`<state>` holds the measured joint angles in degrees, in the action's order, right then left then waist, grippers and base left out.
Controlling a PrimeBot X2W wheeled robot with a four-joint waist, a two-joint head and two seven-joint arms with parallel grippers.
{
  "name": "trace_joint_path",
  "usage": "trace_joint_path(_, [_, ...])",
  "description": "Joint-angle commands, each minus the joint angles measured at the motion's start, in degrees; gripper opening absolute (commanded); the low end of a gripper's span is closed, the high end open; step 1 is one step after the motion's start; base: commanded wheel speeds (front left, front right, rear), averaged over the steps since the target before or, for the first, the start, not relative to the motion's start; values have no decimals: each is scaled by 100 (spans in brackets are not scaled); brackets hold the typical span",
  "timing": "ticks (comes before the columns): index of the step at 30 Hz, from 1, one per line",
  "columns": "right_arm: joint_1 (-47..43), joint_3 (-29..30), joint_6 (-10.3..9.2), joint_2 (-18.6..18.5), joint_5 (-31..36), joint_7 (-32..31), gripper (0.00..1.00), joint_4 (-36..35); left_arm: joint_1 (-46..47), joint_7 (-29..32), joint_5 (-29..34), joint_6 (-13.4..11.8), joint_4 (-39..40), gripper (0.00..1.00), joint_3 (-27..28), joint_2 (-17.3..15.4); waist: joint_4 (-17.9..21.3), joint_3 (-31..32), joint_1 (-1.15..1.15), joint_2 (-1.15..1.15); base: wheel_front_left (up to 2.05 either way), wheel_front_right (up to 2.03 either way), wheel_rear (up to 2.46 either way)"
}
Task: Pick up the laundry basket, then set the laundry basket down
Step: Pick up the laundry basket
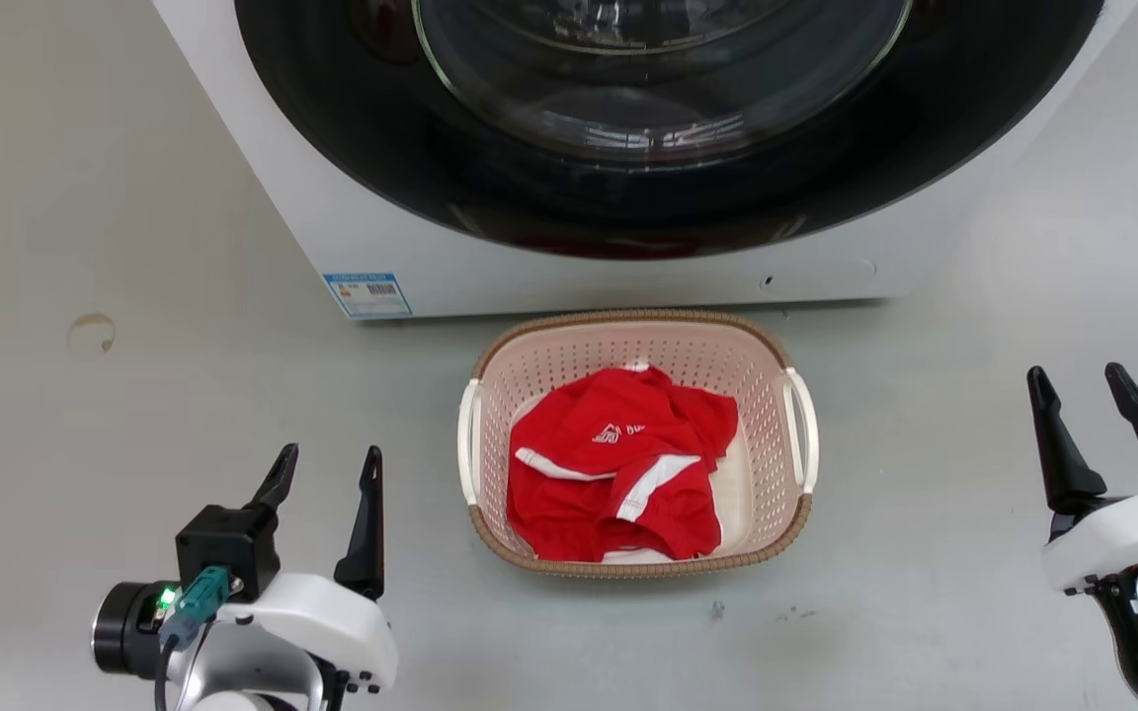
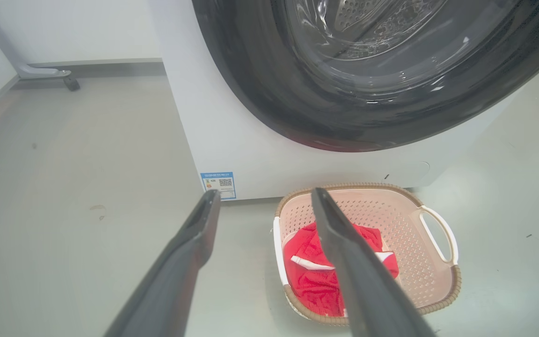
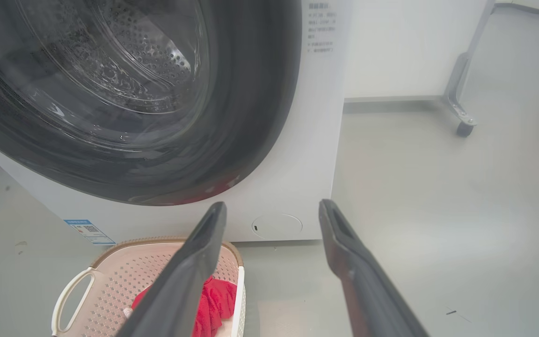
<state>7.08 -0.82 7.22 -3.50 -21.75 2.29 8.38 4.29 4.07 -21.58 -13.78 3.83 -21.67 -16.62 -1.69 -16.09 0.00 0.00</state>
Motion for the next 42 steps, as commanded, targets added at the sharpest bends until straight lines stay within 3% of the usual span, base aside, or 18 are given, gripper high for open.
trace_joint_path(1, [211, -92, 26, -175, -39, 81, 100, -99, 318, -78, 60, 46, 59, 100, 177, -33, -54, -481, 0, 0, 0, 0, 0])
trace_joint_path(10, [526, -175, 26, -345, -234, 331, 100, 23, 989, -543, -35, 287, -672, 100, 30, 354, -65, -1522, 0, 0, 0, 0, 0])
trace_joint_path(23, [1346, -557, 26, -430, -582, 755, 100, 631, 2540, -1361, -216, 1174, -2697, 100, -154, 756, -237, -2948, 0, 0, 0, 0, 0])
trace_joint_path(29, [1882, -1092, 26, -463, -1034, 1018, 100, 1240, 3331, -1725, -296, 1663, -3950, 100, -190, 926, -240, -3331, 0, 0, 0, 0, 0])
trace_joint_path(42, [2712, -2262, 26, -363, -1869, 1251, 100, 2101, 4423, -1897, -235, 2029, -5512, 100, -382, 1124, -191, -3520, 0, 0, 0, 0, 0])
